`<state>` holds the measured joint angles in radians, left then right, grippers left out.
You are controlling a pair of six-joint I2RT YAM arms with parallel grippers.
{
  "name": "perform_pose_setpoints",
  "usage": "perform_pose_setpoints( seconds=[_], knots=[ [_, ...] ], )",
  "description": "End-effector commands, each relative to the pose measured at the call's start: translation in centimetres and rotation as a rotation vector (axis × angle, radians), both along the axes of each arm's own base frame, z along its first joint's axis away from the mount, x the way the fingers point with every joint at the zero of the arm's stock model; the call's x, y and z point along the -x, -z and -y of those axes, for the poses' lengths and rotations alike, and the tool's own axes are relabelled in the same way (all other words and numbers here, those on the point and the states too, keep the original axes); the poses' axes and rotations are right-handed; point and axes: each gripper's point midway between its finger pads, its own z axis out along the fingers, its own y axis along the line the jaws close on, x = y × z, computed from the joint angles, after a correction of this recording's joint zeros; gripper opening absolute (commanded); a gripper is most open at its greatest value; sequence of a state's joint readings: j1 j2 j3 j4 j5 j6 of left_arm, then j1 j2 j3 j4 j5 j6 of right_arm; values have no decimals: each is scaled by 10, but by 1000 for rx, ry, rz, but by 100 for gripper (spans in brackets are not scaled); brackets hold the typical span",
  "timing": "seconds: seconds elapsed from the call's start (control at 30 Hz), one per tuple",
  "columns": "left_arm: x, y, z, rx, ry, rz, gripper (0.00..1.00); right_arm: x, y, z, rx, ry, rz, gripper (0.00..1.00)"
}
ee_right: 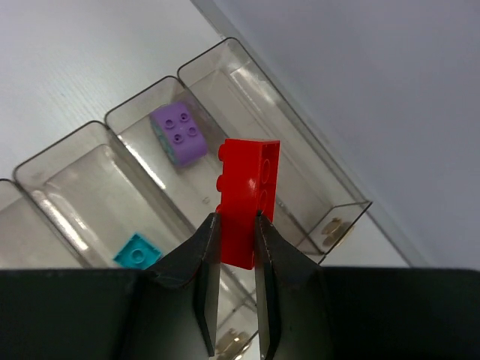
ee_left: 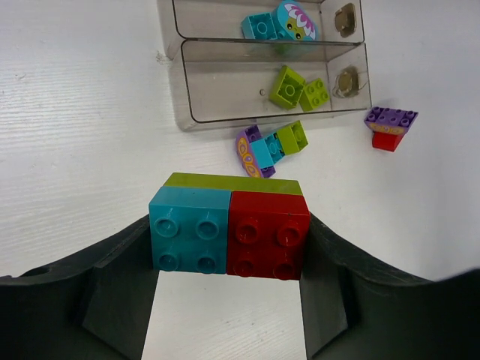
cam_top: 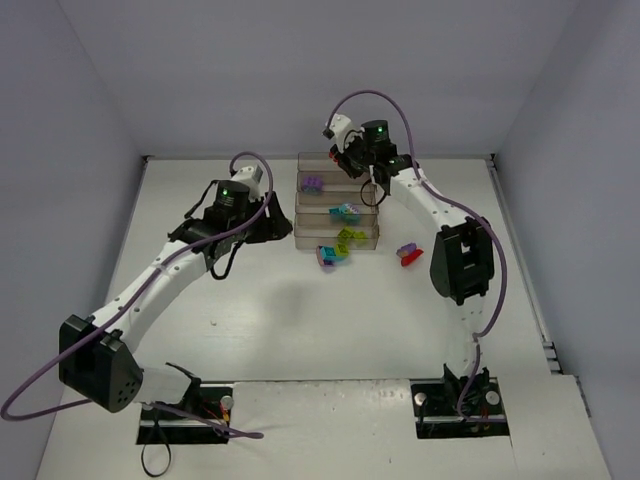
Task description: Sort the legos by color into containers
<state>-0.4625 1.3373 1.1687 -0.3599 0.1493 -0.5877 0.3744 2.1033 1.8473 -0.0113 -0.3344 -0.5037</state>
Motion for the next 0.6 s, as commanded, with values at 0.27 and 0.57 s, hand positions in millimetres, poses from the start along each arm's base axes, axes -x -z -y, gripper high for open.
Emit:
perform_pose_setpoints(
  seconds=[0.27, 0.57],
  knots=[
    [-11, -19, -1, -35, 42, 84, 10, -68, -15, 3, 138, 11, 230, 2],
    [-12, -8, 1, -58, 58, 47, 10, -98, 14, 16, 174, 95, 280, 4]
  ],
)
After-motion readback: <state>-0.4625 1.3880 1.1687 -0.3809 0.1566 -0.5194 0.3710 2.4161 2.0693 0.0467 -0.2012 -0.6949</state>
